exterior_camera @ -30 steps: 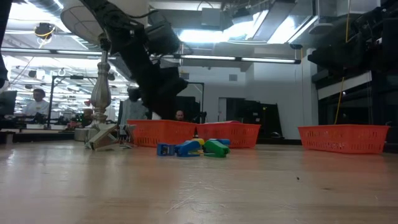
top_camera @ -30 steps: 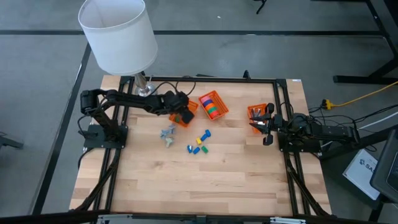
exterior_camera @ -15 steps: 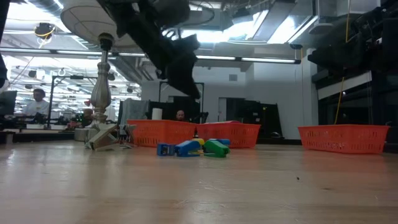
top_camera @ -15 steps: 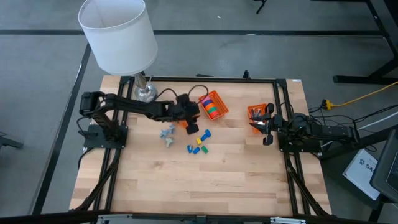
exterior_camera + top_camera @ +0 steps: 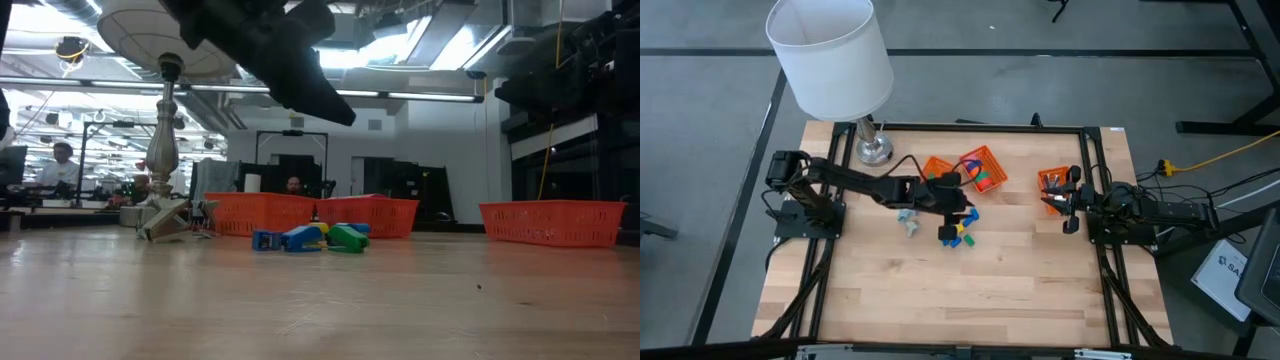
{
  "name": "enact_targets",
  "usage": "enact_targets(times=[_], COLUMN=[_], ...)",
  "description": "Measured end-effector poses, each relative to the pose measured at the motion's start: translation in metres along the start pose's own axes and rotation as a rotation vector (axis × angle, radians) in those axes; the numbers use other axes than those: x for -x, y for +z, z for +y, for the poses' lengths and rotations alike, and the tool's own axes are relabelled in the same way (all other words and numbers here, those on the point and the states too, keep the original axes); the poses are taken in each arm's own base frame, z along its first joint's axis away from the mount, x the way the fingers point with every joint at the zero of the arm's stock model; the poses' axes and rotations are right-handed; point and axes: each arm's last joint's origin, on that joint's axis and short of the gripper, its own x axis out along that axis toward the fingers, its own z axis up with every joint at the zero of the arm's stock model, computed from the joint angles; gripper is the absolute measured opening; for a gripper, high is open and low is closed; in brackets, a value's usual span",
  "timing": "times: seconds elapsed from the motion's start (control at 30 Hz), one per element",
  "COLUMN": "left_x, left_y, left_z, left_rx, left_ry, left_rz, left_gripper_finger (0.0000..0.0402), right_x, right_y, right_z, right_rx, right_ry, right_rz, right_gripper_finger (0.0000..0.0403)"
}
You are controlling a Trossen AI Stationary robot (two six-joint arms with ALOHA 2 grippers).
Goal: Pick and place Stapler, Stapler remover, tape
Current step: Put the blue stapler into the left orange bin
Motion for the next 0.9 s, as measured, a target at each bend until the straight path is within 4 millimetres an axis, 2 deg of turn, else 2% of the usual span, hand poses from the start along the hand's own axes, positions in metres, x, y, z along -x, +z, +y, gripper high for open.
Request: enact_targets(times=[0.33, 0.67, 0.9], left_x=[0.002, 0.007, 0.011], left_y=[-0.003, -0.023, -0.037], left_z=[-0.021, -0.036, -0.042], left_rx=[-0.001, 0.054, -0.139], left_ry=[-0.056, -0.157, -0.225], left_rz=[0.028, 0.245, 0.381], left_gripper_finger=[0.0132, 0.0137, 0.0168], right_x=[0.000, 0.000, 0.000], right_y=[0.000, 0.000, 0.000], right_z=[0.000, 0.000, 0.000], right_rx=[0.000, 0.000, 0.000], right_ry=[0.000, 0.000, 0.000], right_rz=[0.000, 0.000, 0.000], right_gripper_finger=[0.0108, 0.0108, 0.0108])
